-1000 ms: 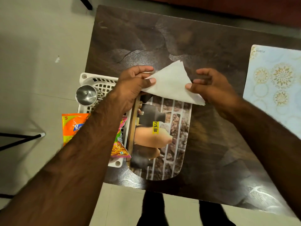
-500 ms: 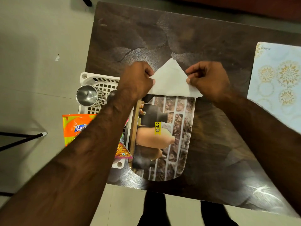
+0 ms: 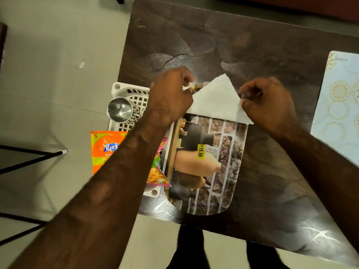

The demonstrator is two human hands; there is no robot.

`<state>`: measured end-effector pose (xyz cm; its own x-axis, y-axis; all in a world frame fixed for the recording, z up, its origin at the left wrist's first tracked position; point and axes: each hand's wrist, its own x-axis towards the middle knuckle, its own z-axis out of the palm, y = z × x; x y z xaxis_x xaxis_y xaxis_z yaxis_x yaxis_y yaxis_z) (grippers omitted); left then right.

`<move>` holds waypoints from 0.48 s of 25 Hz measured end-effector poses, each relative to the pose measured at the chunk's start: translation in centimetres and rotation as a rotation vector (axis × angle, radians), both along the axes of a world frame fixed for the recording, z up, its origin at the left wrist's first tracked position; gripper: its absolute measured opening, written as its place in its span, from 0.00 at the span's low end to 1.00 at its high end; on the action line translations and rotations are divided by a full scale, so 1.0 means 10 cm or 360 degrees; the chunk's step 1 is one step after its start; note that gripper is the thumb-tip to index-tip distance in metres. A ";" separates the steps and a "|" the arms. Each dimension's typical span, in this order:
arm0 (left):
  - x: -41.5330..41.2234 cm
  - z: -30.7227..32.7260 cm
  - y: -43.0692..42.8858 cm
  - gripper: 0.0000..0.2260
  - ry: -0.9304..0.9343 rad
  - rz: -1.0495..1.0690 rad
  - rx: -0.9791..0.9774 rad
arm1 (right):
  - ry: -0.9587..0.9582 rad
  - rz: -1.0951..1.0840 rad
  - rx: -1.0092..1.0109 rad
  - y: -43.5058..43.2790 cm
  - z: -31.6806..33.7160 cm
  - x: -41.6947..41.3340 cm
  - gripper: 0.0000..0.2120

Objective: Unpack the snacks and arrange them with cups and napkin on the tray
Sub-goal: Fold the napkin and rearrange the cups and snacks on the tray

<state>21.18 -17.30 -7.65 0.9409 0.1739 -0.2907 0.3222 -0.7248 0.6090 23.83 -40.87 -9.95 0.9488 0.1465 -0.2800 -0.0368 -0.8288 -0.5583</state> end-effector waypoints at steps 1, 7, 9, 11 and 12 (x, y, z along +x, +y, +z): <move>-0.06 0.07 0.14 0.12 -0.0048 0.0075 -0.0088 | -0.0030 0.0031 0.0017 0.03 0.06 -0.05 0.11; -0.63 0.29 0.88 0.11 0.0204 0.0258 0.0194 | 0.0377 0.0582 0.0301 1.01 0.26 -0.49 0.28; -0.76 0.25 0.80 0.14 0.0271 0.0186 0.0153 | 0.0426 0.0739 0.0236 1.32 0.22 -0.55 0.37; -0.82 0.21 0.75 0.17 0.0223 0.0168 0.0131 | 0.0362 0.0747 0.0162 1.55 0.17 -0.59 0.40; -0.83 0.19 0.75 0.18 0.0196 0.0200 0.0114 | 0.0318 0.0719 0.0114 1.62 0.15 -0.61 0.41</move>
